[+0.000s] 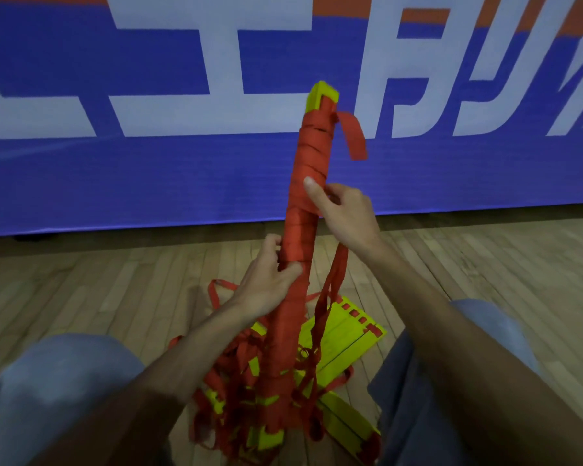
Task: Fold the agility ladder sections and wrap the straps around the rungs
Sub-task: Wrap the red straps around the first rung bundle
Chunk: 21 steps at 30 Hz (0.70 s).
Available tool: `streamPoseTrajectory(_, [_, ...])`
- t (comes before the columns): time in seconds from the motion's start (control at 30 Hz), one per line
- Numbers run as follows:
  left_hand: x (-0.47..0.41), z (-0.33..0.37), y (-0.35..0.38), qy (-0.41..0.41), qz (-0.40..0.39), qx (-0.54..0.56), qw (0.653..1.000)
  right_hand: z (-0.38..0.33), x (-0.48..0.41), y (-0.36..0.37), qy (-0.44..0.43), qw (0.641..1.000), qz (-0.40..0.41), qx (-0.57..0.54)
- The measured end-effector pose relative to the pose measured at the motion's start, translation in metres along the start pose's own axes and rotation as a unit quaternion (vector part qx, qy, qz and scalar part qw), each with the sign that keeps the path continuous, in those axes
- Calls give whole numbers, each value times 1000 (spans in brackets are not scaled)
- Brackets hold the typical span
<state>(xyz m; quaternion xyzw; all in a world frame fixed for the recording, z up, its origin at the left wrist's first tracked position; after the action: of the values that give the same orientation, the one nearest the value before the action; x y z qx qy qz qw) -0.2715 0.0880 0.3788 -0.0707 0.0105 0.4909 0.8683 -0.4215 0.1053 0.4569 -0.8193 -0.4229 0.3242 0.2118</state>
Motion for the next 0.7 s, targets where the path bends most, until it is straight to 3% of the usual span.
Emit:
streamPoseTrajectory(0.1, [3, 5, 0, -35, -29, 119, 992, 0, -2, 5, -26, 999, -18, 26])
streamPoseTrajectory(0.27, [7, 17, 5, -49, -66, 194, 978, 0, -4, 6, -57, 996, -64, -25])
streamPoseTrajectory(0.4, [5, 18, 0, -49, -60, 199, 977, -4, -2, 2, -81, 992, -98, -25])
streamPoseTrajectory(0.53, [4, 20, -4, -48, -65, 183, 980, -5, -3, -1, -97, 989, -104, 42])
streamPoseTrajectory(0.7, [10, 28, 5, -64, -137, 221, 963, -9, 1, 4, -34, 983, -141, -111])
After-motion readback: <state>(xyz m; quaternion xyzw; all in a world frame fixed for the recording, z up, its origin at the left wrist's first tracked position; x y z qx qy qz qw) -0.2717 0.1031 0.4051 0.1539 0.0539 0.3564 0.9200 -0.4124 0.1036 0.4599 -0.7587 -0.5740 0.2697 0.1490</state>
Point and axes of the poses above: each hand's wrist, its own x-axis away from the middle knuckle, its own y-axis out of the palm, z = x × y, the point moved 9 cm from there along -x, towards the middle knuckle, and after that the axes turned 11 degrees about x, right-handed, at the moved point
